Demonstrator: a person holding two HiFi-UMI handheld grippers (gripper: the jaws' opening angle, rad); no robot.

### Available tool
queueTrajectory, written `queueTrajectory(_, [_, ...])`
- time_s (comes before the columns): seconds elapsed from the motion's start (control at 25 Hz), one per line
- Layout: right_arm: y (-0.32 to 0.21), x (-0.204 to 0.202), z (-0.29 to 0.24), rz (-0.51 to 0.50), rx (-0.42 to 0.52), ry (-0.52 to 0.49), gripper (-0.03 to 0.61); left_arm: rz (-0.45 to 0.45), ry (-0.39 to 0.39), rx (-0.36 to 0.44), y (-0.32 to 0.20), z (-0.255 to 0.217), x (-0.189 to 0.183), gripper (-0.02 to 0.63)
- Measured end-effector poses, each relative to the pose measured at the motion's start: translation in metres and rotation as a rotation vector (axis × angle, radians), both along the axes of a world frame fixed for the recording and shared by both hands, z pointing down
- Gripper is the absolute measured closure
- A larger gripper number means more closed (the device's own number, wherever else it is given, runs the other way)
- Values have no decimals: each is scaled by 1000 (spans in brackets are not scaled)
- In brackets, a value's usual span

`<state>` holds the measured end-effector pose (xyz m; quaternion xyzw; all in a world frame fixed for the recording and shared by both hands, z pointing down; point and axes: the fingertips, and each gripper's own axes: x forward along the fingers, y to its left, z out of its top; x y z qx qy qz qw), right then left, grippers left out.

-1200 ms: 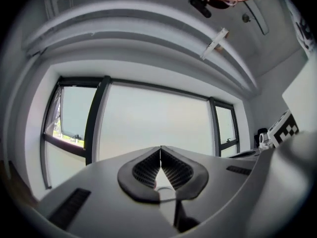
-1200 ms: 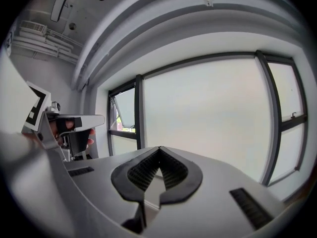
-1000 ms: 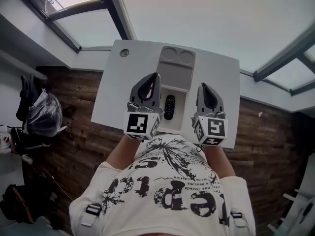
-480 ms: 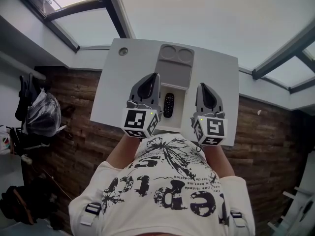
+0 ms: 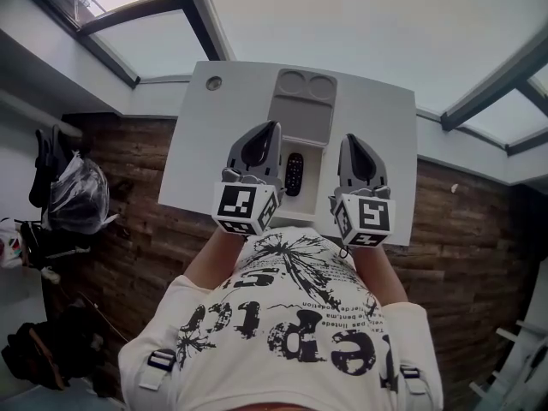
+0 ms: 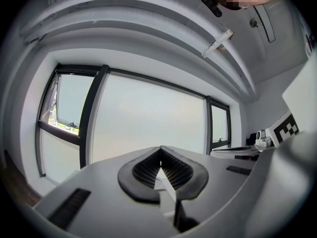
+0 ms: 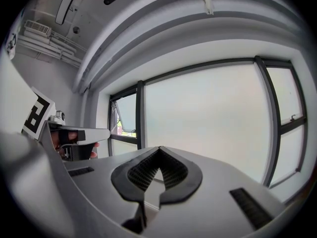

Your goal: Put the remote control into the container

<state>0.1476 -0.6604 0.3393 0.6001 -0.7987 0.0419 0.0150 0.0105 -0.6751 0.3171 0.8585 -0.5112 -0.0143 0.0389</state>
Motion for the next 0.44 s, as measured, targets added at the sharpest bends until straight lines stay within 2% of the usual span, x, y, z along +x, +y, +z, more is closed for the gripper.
queueTrajectory(0.44, [7, -4, 3, 4, -8, 6, 577, 4, 21, -4, 5, -1, -1, 604])
